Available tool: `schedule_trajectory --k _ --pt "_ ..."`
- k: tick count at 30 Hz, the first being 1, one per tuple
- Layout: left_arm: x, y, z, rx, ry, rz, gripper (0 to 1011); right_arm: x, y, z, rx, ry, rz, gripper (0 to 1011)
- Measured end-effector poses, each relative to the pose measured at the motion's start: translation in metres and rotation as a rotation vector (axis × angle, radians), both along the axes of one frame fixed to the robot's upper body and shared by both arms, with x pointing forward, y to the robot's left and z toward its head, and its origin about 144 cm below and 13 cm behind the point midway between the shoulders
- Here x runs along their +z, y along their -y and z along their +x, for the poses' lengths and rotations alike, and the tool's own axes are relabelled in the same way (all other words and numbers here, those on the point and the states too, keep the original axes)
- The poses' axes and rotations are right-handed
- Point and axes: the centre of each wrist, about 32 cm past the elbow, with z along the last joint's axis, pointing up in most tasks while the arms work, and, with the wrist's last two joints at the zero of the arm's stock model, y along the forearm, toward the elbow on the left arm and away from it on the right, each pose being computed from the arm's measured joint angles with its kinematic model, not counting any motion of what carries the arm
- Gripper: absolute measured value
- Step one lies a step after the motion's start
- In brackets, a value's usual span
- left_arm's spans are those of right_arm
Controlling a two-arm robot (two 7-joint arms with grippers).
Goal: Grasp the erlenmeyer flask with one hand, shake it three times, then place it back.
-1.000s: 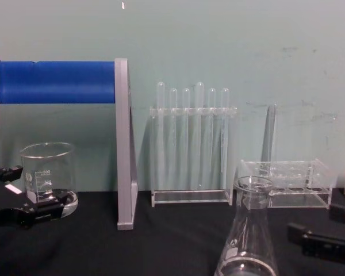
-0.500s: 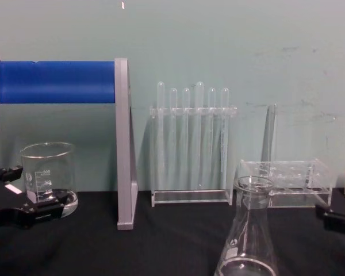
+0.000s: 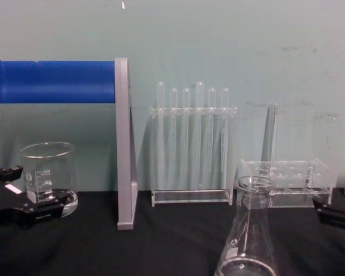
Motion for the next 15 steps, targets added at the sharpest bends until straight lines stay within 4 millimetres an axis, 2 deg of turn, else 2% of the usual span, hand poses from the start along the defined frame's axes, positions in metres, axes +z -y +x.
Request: schedule_trajectory --k 15 --pt "0.0 0.0 0.0 0.0 0.0 0.0 1001 -0.0024 -0.0046 0.0008 -0.026 0.046 -0.076 1000"
